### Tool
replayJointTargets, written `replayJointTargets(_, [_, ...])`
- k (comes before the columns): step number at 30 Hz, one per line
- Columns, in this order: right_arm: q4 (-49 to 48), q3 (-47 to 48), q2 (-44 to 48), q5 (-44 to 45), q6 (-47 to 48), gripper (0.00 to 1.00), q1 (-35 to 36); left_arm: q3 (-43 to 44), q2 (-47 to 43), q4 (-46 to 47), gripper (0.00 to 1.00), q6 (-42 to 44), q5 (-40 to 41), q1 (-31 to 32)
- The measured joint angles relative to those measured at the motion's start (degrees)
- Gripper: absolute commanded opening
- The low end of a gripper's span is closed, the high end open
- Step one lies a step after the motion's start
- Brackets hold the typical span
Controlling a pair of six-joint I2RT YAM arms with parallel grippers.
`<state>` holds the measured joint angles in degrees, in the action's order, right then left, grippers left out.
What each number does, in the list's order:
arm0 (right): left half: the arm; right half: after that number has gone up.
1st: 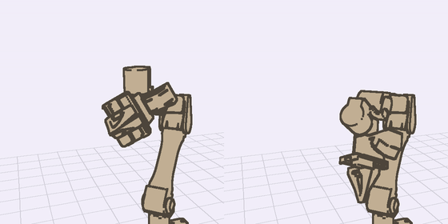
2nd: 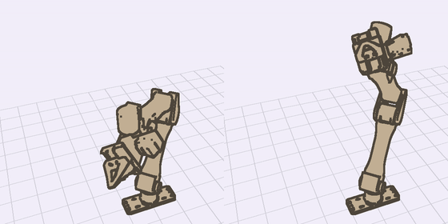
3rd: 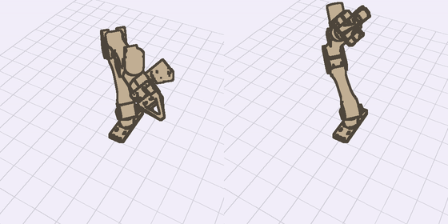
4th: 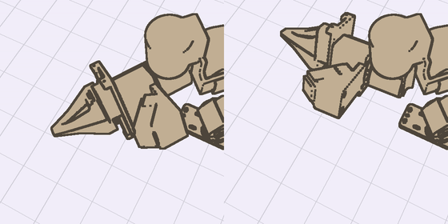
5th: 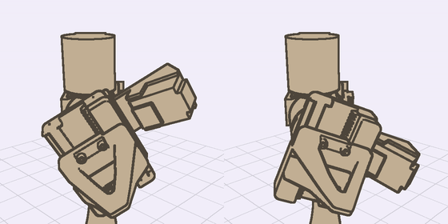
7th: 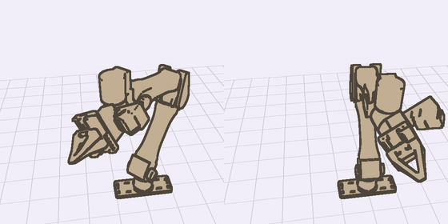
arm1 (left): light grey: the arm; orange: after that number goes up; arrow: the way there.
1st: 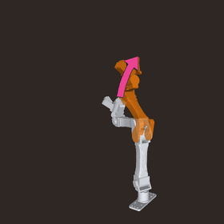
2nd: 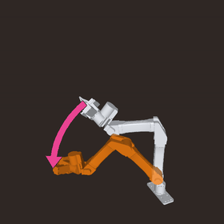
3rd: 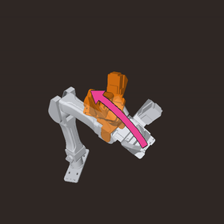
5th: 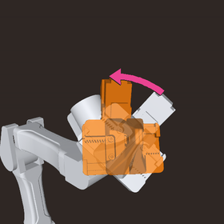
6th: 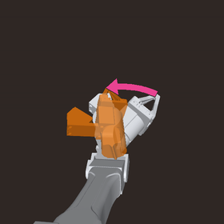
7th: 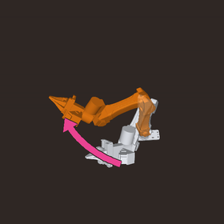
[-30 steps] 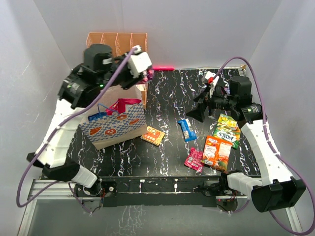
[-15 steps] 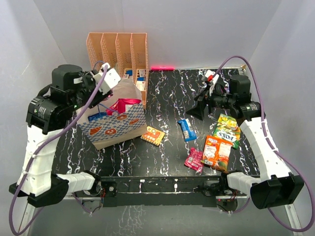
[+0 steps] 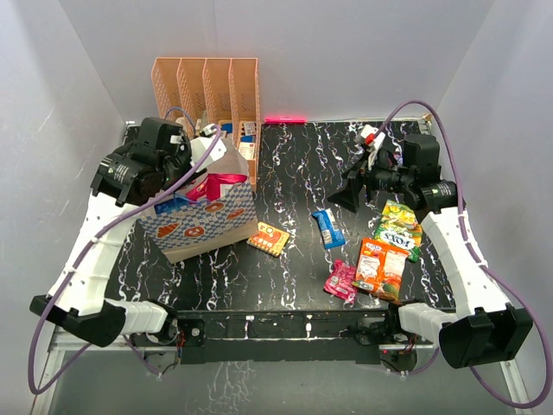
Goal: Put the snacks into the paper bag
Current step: Place the snack in the paper bag.
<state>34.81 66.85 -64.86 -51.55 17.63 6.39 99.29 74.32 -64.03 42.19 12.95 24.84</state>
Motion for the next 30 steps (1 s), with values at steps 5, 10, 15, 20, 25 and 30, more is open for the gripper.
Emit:
replayJointTargets(5, [-0.3, -0.3, 0.4, 0.0, 0.0, 0.90, 0.0, -2.4, 0.1, 1.0, 0.05, 0.2, 1.7, -0.4])
replayJointTargets(10, [-0.3, -1.1, 0.7, 0.0, 0.0, 0.90, 0.0, -3.9, 0.4, 1.2, 0.07, 0.2, 2.0, -1.2])
replayJointTargets(15, [-0.4, -1.1, 0.8, 0.0, 0.0, 0.90, 0.0, -6.2, 0.5, 1.8, 0.12, 0.2, 2.4, -2.4])
replayJointTargets(20, [-0.4, -1.1, 0.8, 0.0, 0.0, 0.90, 0.0, -9.2, 1.7, 1.9, 0.25, 0.2, 2.4, -3.3])
replayJointTargets(25, [-0.4, -1.1, 0.8, 0.0, 0.0, 0.90, 0.0, -9.4, 2.8, 1.8, 0.34, 0.2, 2.3, -3.4])
replayJointTargets(30, [-0.4, -1.1, 0.8, 0.0, 0.0, 0.90, -0.1, -9.4, 2.8, 1.8, 0.43, 0.1, 2.3, -3.4])
